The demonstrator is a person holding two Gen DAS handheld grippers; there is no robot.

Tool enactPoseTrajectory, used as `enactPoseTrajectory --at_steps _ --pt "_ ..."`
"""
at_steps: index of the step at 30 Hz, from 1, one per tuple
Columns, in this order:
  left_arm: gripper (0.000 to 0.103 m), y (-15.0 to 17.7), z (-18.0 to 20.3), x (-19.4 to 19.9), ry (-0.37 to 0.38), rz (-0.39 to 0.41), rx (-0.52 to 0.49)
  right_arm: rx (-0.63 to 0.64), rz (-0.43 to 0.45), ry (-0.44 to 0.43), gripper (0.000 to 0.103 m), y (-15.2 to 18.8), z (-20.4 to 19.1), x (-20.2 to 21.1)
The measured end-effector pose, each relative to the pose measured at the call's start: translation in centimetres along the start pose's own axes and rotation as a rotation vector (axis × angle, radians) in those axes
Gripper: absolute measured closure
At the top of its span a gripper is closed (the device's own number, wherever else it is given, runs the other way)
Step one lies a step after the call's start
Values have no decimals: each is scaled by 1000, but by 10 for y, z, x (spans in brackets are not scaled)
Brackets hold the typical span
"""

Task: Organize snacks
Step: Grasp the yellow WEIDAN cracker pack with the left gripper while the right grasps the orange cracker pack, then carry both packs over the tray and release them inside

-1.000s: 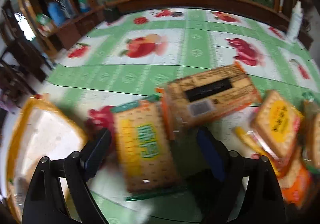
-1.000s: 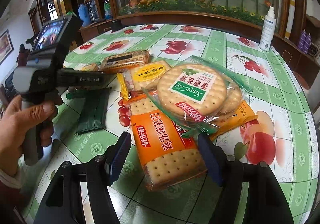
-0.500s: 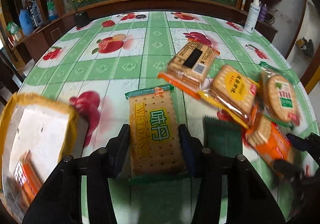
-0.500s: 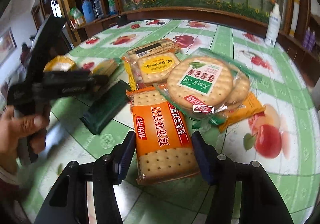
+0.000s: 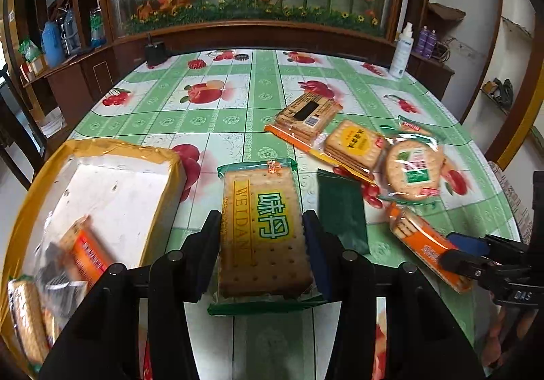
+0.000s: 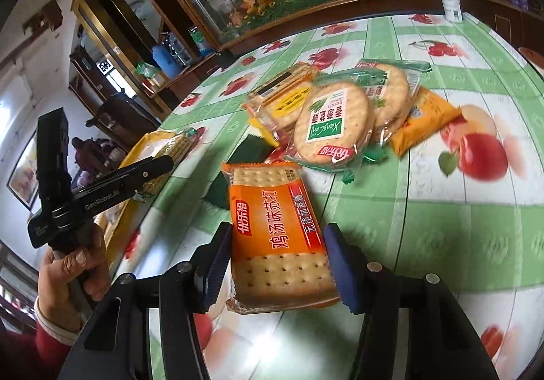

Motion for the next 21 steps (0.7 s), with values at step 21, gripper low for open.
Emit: enactPoseTrajectory --at_steps 21 --pt "57 43 -54 91 -94 137 73 90 91 -90 49 19 -87 33"
Point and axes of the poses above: each gripper's, at about its wrist camera, not at the fingertips, and x roughly against the way its jaws point, z to its right, y to its underside, the point moved 5 cm from there along -x, roughly the way its jaws point, and after that the axes turned 8 degrees about -z, right-handed, at the moved point
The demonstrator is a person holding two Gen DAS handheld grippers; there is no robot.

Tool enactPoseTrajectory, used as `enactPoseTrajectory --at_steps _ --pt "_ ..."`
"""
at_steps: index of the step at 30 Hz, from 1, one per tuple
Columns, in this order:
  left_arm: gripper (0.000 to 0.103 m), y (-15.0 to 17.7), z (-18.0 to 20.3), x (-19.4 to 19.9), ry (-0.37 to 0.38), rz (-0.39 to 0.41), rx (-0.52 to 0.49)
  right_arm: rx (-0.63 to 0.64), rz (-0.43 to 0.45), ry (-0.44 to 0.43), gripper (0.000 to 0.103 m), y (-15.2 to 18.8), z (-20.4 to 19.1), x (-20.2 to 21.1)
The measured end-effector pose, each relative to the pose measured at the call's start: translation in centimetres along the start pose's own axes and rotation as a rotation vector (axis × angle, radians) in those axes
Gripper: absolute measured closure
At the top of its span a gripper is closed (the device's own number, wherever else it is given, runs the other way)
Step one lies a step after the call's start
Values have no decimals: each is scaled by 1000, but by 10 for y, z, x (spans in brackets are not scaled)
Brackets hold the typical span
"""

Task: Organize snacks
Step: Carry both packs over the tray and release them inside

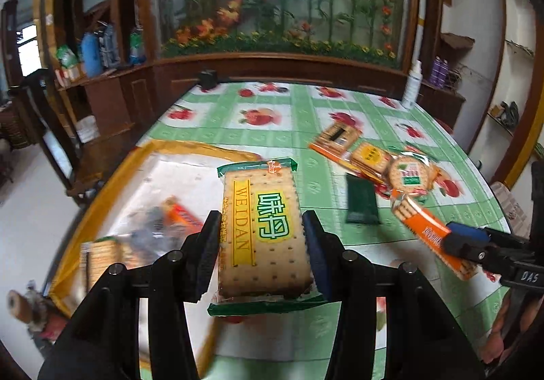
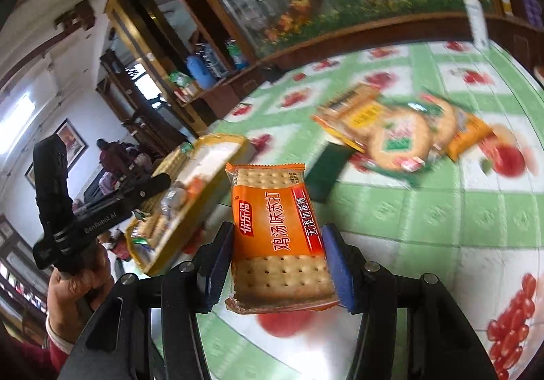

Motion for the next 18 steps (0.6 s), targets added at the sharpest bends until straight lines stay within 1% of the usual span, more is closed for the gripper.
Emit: enactPoseTrajectory --at_steps 5,11,18 --pt "57 7 -39 13 -68 22 60 74 12 -54 49 -19 -44 -15" --pt "57 13 -79 19 -132 33 135 153 3 -118 49 -36 -94 -42" --pt "57 18 -103 20 -163 41 177 220 -16 -166 49 -49 -141 -72"
Point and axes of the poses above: each gripper's, at about its wrist camera, not at the fingertips, and x roughly against the way its jaws point, z to its right, y to its underside, the point moved 5 cm from there along -x, roughly the way its jaws point, and after that the axes turned 8 degrees about -z, right-handed, at the moved point
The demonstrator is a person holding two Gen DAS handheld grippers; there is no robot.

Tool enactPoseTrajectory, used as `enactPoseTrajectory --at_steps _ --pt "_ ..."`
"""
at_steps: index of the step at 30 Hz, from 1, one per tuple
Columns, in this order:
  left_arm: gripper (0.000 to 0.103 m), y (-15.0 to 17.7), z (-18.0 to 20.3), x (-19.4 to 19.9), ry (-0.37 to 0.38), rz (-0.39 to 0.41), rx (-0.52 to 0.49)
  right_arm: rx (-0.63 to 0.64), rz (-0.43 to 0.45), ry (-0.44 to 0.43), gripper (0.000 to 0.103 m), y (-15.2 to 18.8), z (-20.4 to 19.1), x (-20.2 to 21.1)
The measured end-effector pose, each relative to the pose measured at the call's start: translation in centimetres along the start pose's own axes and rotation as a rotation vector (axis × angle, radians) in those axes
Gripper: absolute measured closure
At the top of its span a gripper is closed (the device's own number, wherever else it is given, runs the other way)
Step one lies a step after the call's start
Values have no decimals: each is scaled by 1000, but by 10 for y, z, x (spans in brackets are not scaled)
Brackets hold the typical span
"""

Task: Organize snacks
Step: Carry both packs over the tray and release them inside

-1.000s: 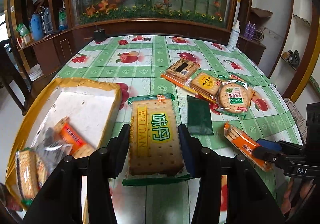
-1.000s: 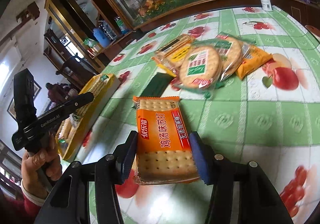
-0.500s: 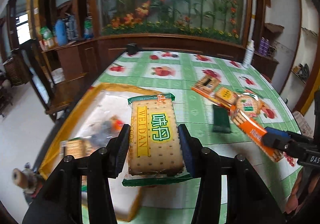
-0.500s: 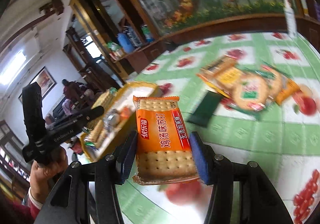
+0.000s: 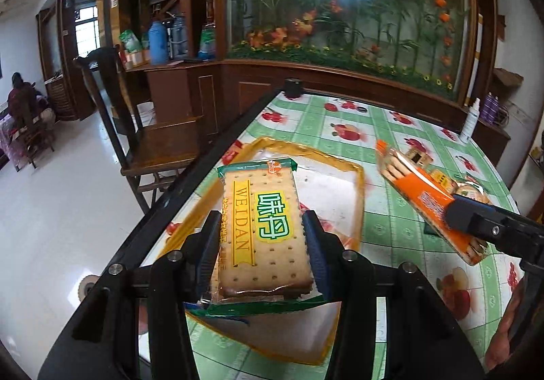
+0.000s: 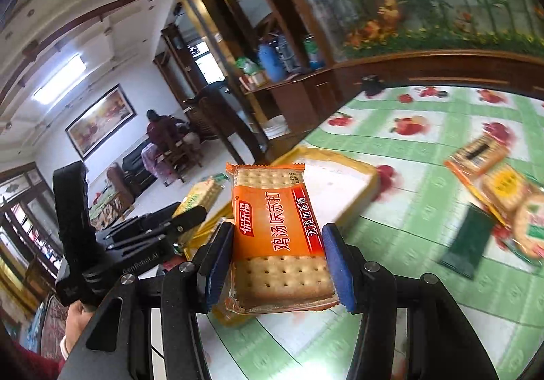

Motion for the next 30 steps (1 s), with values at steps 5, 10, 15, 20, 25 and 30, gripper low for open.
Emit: enactPoseTrajectory --at_steps 5,10,15,20,25,30 --pt "57 2 -11 -4 -12 0 16 23 -20 -26 50 -10 -17 -24" --pt "57 3 -21 -4 -24 2 28 23 -33 -44 50 -13 -24 -44" --pt "57 3 -28 -6 -38 1 31 8 -51 -52 50 -12 -23 -61" --pt "57 4 -29 -10 -37 -6 34 -3 -76 -43 50 -11 -19 -75" --pt "57 5 -31 -14 -39 -10 32 -3 -105 -30 50 -8 -17 -92" --pt "57 6 -35 -18 -46 -16 38 4 -107 -21 50 -7 -16 -100"
Point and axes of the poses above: each gripper's, at about its wrist camera, not at the fingertips, and x roughly against the way its jaws point, z to its right, y to its underside, the point moved 5 cm from there along -x, roughly the way its jaws point, and after that the axes turned 8 degrees about -z, right-handed, at the moved point
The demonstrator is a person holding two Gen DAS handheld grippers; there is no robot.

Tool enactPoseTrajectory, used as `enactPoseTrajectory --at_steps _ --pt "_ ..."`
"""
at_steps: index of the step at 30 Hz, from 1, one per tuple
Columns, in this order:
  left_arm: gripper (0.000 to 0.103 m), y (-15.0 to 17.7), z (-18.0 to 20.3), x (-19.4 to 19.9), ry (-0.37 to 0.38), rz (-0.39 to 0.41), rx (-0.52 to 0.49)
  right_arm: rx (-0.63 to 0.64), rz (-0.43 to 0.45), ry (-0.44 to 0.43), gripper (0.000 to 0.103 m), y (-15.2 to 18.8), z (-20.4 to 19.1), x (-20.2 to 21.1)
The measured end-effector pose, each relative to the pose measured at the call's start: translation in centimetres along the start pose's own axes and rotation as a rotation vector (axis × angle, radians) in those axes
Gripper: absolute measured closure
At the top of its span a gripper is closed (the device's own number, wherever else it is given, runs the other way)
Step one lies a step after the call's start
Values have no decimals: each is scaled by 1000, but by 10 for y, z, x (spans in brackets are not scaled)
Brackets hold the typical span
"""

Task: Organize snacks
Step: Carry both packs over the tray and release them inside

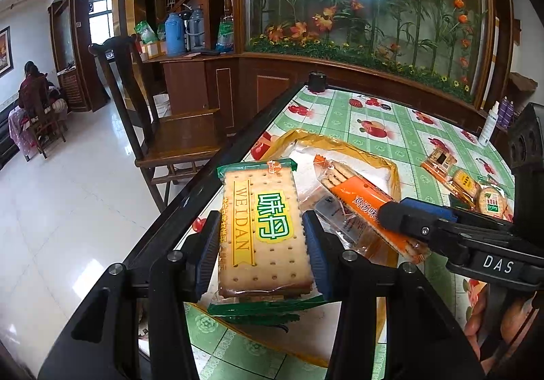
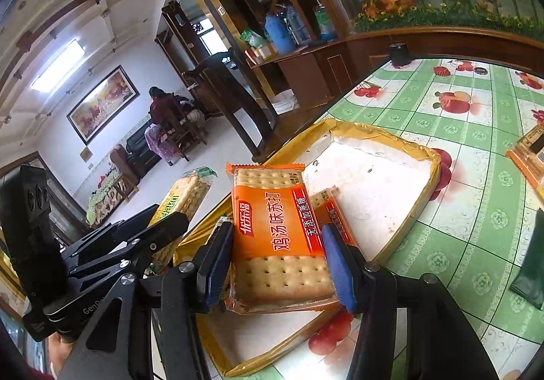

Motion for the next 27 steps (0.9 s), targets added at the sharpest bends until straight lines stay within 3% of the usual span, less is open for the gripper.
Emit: enactPoseTrajectory --at_steps 10,20,22,24,27 --pt "57 -3 -4 -7 -32 11 6 13 59 32 50 -1 2 -2" --pt "56 -8 -4 -19 -52 -7 29 61 25 105 49 -7 1 -23" --pt "51 -7 -6 -19 -67 -10 33 46 11 107 47 -7 5 -27" --pt "33 -8 -7 -15 -97 -3 32 17 15 84 45 -8 10 -26" --pt "20 -8 -11 -8 -132 2 42 -10 24 74 41 -9 17 -21"
Point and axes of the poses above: each gripper's, at about its wrist camera, not at the fingertips, and x roughly against the way its jaws point, z to its right, y to its underside, the point moved 5 cm from there along -x, roughly the way its jaws point, and after that the axes turned 8 degrees about -z, right-handed, at the moved point
